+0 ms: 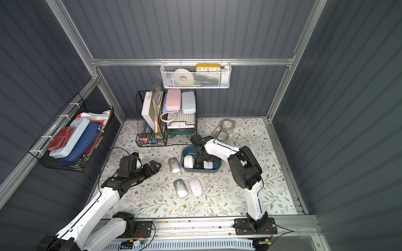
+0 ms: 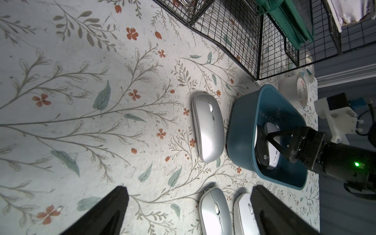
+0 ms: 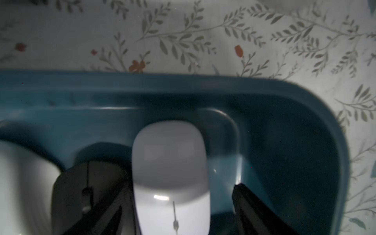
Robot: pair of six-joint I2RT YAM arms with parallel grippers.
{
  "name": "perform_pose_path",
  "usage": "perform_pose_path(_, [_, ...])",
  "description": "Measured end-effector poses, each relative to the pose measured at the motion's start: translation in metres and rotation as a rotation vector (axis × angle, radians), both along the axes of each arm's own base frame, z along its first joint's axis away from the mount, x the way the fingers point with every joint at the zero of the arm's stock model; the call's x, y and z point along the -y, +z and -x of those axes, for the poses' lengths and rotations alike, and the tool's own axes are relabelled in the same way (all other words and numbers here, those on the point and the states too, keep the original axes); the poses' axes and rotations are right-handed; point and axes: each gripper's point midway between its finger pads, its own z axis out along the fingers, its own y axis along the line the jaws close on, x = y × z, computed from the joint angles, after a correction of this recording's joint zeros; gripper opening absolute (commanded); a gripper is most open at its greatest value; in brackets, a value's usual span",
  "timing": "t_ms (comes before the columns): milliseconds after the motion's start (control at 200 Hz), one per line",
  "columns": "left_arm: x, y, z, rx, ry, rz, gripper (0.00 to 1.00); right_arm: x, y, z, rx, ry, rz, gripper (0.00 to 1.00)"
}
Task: Take out the mouse from the storage box
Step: Pick up the mouse from the storage box.
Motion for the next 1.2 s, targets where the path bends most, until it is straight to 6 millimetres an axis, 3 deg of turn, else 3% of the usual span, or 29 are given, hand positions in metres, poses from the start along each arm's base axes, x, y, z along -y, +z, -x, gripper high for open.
perform_pose_path(430, [0.001,-0.001,-0.002,0.001,-0.002,0.003,0.99,0.008,-0.015,-0.006,-0.028,-0.021,-0.003,0.81])
perform_pose_path(725, [0.001,-0.004,-0.004,-0.006,-0.002,0.001,0.99,0.011,-0.019,0.013,-0.067,-0.032,-0.038,0.81])
perform_pose_path(991, [0.001,0.000,-0.003,0.004,-0.001,0.002,0.99,0.005,-0.020,0.013,-0.058,-0.044,-0.079,0.64])
perform_pose_path(1201, [0.001,0.003,-0.002,0.018,-0.001,0.005,0.99,0.005,-0.007,0.016,-0.039,-0.035,-0.093,0.61])
